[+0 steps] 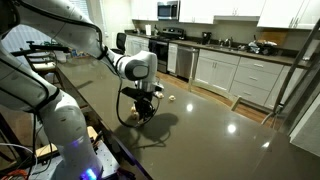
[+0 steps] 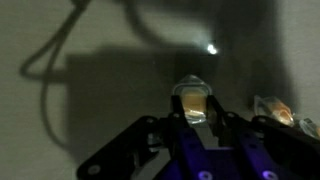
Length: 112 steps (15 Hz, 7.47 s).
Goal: Pick up the all candy from the table and put them in the black basket.
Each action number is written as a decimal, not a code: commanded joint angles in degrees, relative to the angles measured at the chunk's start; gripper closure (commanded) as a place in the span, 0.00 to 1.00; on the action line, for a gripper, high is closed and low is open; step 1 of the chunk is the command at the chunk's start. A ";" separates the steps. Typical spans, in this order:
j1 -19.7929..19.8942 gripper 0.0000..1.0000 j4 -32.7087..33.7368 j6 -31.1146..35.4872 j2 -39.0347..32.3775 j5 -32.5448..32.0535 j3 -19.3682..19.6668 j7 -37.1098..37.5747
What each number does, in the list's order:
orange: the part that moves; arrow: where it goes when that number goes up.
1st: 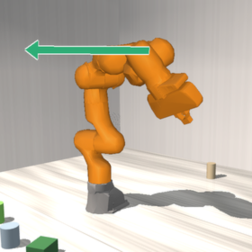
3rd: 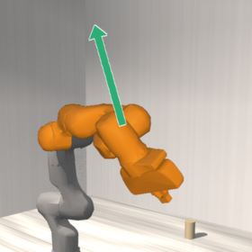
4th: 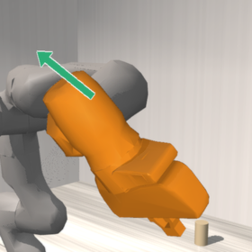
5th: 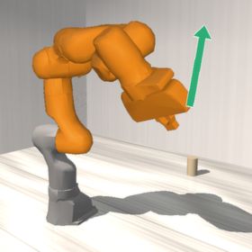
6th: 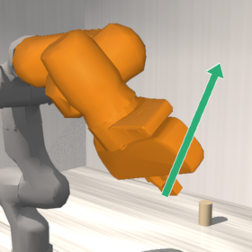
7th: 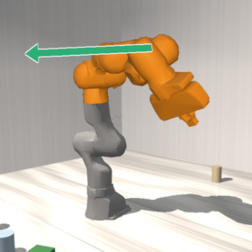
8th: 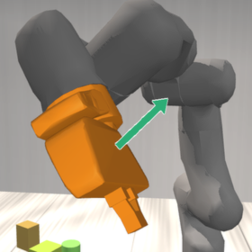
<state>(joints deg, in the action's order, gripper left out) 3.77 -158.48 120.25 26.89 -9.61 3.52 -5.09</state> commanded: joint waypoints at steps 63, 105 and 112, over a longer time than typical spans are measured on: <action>-9.98 0.00 28.37 4.01 -15.18 7.26 -6.16 -11.81; -3.99 0.00 50.39 1.17 -43.42 6.69 -4.16 -4.72; -3.80 0.44 51.77 2.31 -45.25 6.67 -3.71 -4.43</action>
<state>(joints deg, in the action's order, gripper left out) -0.74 -108.18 122.14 -17.17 -3.15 0.09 -9.72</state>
